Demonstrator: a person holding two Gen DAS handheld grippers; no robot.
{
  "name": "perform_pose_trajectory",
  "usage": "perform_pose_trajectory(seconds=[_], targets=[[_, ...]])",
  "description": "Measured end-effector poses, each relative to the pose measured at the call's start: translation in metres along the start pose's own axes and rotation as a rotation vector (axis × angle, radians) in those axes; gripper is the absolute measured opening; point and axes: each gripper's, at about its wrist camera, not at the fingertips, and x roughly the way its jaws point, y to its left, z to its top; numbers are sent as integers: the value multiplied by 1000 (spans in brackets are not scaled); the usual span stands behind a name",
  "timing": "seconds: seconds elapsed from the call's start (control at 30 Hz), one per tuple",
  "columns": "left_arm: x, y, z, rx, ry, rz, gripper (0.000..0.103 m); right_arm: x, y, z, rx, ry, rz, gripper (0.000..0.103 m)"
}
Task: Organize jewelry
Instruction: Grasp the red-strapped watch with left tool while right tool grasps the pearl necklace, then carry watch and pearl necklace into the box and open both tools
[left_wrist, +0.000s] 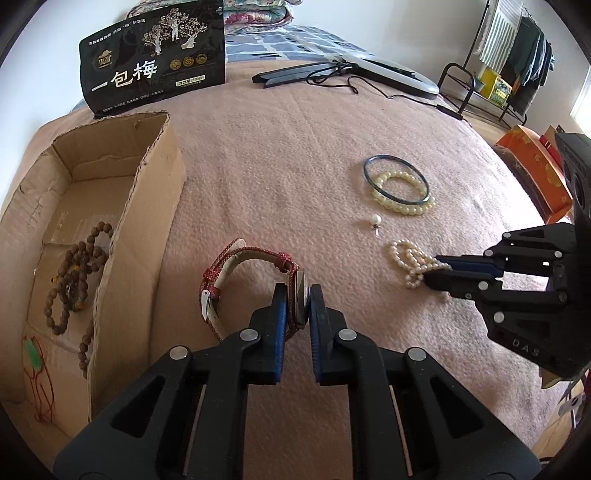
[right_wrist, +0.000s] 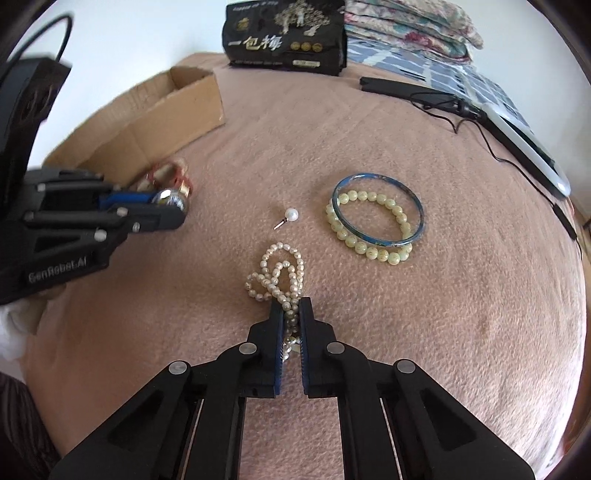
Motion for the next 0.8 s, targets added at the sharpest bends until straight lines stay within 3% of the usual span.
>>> perform_pose_trajectory(seconds=[0.8], targets=[[-88, 11, -13, -41, -121, -57, 9, -92, 18, 18, 39, -169, -44, 5]])
